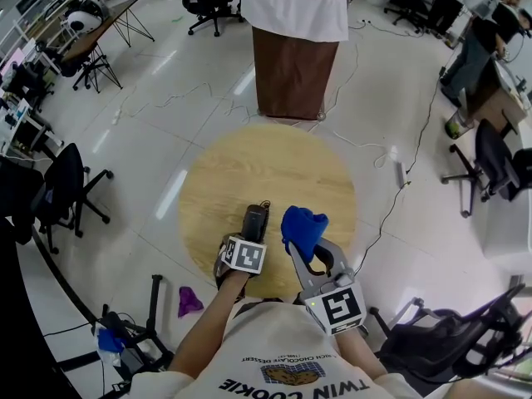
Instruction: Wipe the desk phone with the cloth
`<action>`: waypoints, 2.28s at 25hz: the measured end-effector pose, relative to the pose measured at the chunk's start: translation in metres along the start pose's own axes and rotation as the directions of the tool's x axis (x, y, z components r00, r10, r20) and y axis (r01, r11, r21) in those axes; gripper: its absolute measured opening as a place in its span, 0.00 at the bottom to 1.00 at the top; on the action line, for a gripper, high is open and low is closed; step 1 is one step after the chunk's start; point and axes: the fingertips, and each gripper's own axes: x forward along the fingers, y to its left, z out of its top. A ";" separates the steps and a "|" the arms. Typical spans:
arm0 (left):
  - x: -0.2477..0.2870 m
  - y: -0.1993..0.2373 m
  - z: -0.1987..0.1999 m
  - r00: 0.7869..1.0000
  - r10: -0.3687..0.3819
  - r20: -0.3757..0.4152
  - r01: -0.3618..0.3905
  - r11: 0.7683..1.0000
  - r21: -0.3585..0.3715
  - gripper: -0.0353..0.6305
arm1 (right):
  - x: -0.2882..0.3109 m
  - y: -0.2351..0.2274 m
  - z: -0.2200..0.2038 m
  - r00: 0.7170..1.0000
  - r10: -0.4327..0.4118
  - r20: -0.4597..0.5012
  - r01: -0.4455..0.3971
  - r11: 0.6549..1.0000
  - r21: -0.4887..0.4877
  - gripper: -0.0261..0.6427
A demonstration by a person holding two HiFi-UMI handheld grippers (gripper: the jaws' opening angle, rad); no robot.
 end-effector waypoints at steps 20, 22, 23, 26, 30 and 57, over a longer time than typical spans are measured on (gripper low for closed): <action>0.016 -0.004 -0.004 0.996 -0.081 -0.024 0.081 0.996 0.036 0.49 | 0.002 -0.006 -0.012 1.000 -0.007 -0.018 0.007 1.000 0.024 0.14; 0.016 -0.005 -0.002 0.997 -0.082 -0.001 0.082 0.995 0.051 0.49 | 0.003 -0.006 -0.013 1.000 -0.007 -0.020 0.007 1.000 0.026 0.14; 0.016 -0.005 -0.002 0.996 -0.084 0.009 0.084 0.995 0.053 0.49 | 0.004 -0.006 -0.013 1.000 -0.006 -0.019 0.007 1.000 0.027 0.14; 0.014 -0.007 -0.001 0.995 -0.090 0.034 0.088 0.994 0.065 0.47 | 0.004 -0.005 -0.014 1.000 -0.004 -0.020 0.005 1.000 0.024 0.14; 0.010 -0.007 -0.002 0.993 -0.097 0.062 0.092 0.993 0.076 0.46 | 0.004 -0.003 -0.010 1.000 -0.003 -0.014 0.003 1.000 0.025 0.14; -0.165 -0.035 0.089 0.729 -0.362 0.581 0.455 0.890 -0.017 0.45 | -0.002 0.017 0.076 0.983 0.032 0.181 -0.017 0.997 -0.080 0.14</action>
